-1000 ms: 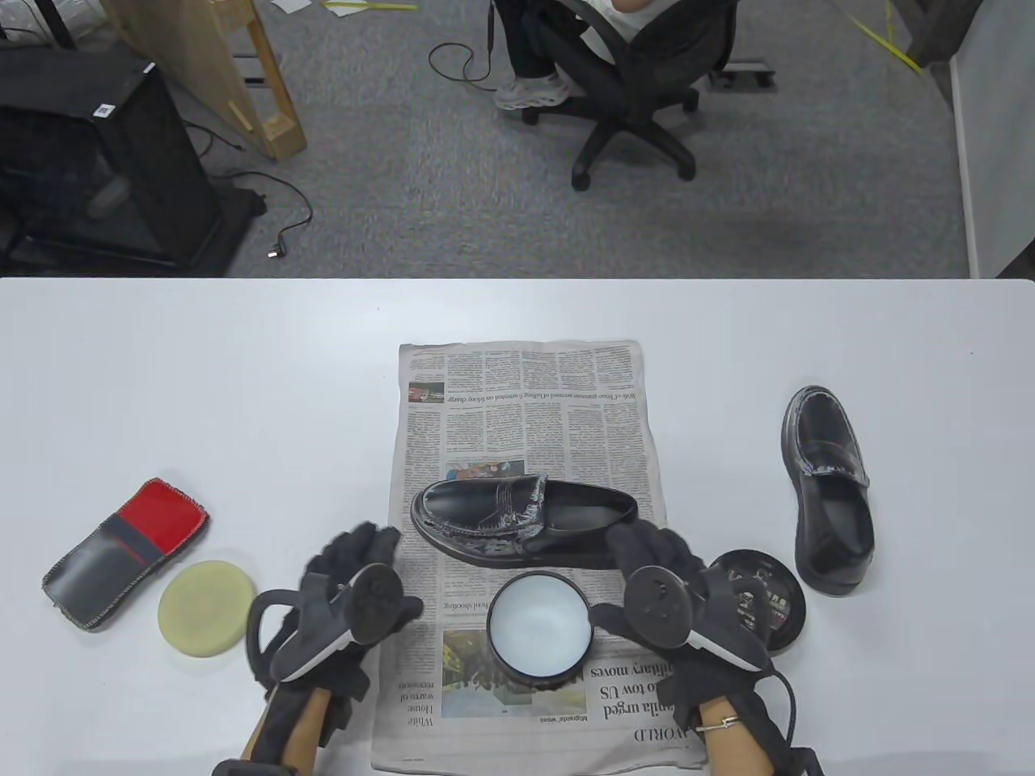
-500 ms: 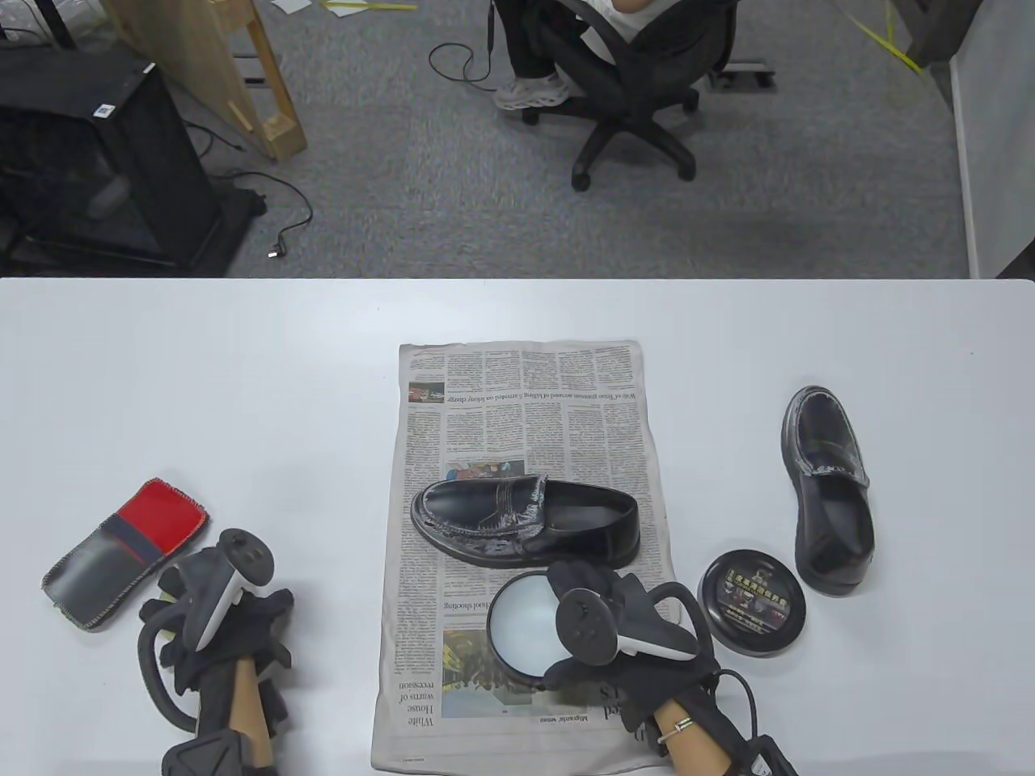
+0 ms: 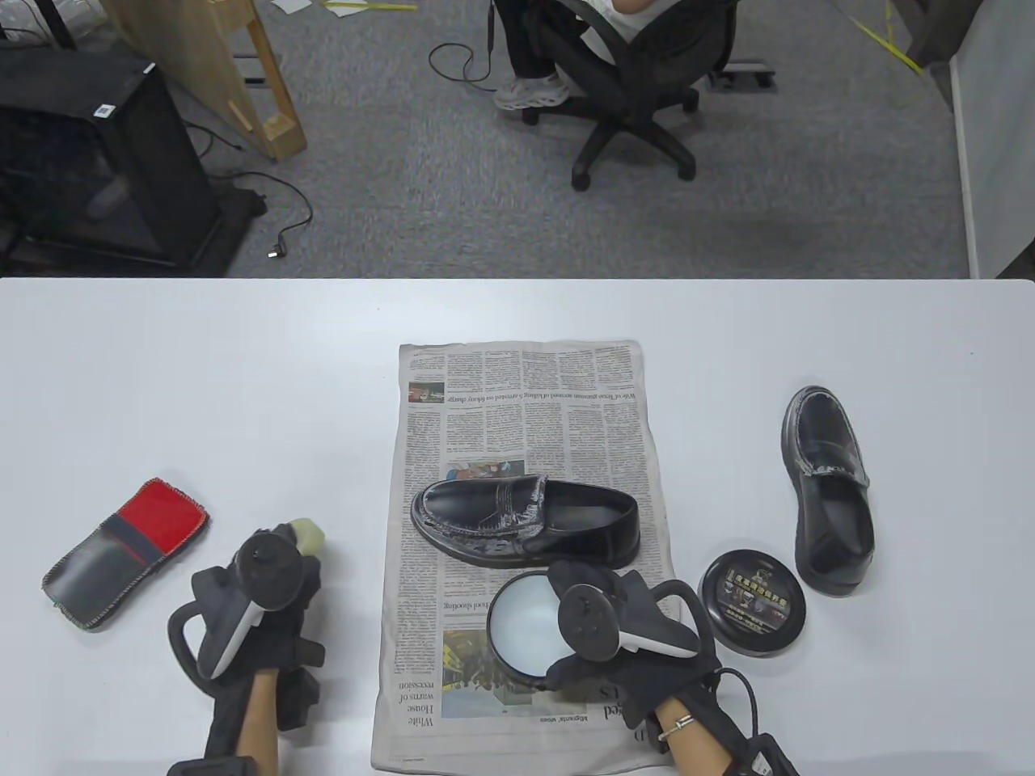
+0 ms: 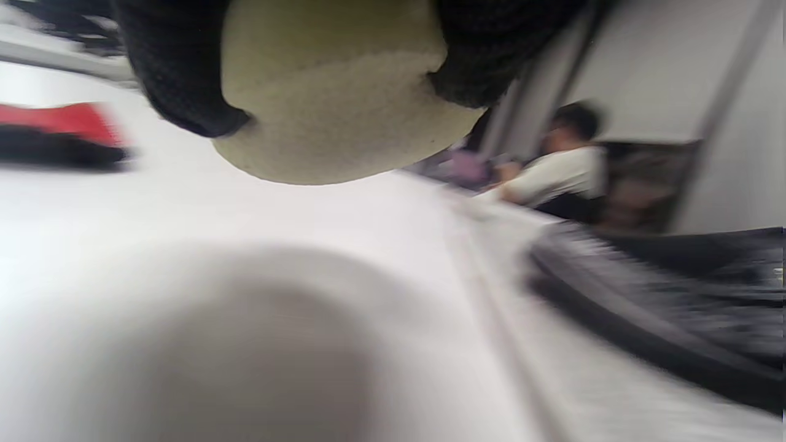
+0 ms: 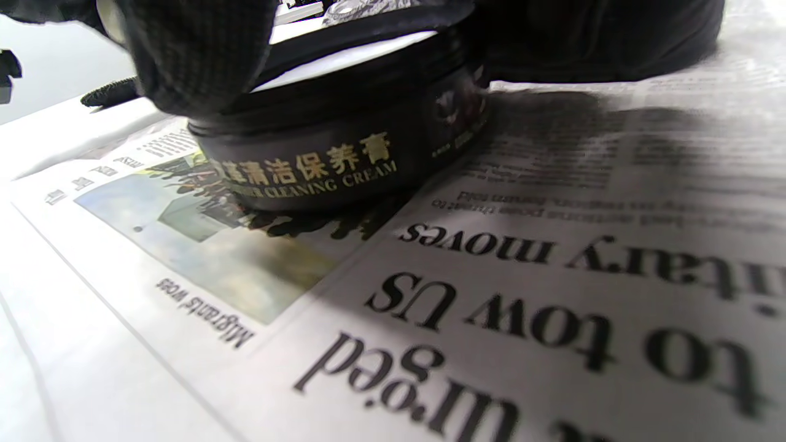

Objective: Dip and apply leather care cream with polishing sponge on shoes

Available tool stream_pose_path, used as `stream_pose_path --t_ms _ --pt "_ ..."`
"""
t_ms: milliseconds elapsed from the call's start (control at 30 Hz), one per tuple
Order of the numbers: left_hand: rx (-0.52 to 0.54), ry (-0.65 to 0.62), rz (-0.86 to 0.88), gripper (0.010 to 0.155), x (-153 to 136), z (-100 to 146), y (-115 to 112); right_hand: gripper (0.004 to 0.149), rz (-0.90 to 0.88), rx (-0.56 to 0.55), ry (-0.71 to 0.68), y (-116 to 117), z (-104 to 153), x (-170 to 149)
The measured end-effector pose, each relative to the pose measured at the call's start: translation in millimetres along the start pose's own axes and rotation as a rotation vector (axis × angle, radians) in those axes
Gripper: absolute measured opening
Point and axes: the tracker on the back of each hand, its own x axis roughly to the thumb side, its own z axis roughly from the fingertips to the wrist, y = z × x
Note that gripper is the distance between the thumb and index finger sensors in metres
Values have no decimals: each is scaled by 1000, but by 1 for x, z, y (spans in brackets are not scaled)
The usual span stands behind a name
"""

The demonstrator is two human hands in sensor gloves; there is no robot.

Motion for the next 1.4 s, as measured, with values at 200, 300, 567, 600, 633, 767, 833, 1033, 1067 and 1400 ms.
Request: stream_pose_path --t_ms 200,300,567,600,633,767,833,1033,1067,1400 --pt "-61 -604 -36 60 100 41 -33 110 -59 16 -9 0 -1 -8" --pt "-105 -737 -172 62 129 51 -55 109 -71 20 -7 0 -1 -10" --pt "-56 -804 -522 57 176 53 -88 109 -56 18 -7 0 -3 -8" --pt "-52 -799 -555 56 180 54 -90 108 -55 18 -7 0 -3 -8" --pt "-56 -800 -599 55 185 55 -94 108 -54 18 -6 0 -3 -8" --pt "-66 -782 -612 50 188 51 -105 108 -55 16 -3 0 -3 -8" --pt "-114 -800 -577 48 185 46 -103 107 -45 14 3 -1 -4 -6" --pt "-208 -843 -395 47 176 45 -89 108 -39 20 9 -1 -4 -5" --pt "-218 -844 -439 47 176 47 -90 108 -34 19 9 -1 -4 -5" --pt "-263 -837 -383 48 171 41 -93 107 -63 33 -6 -1 -4 -8"
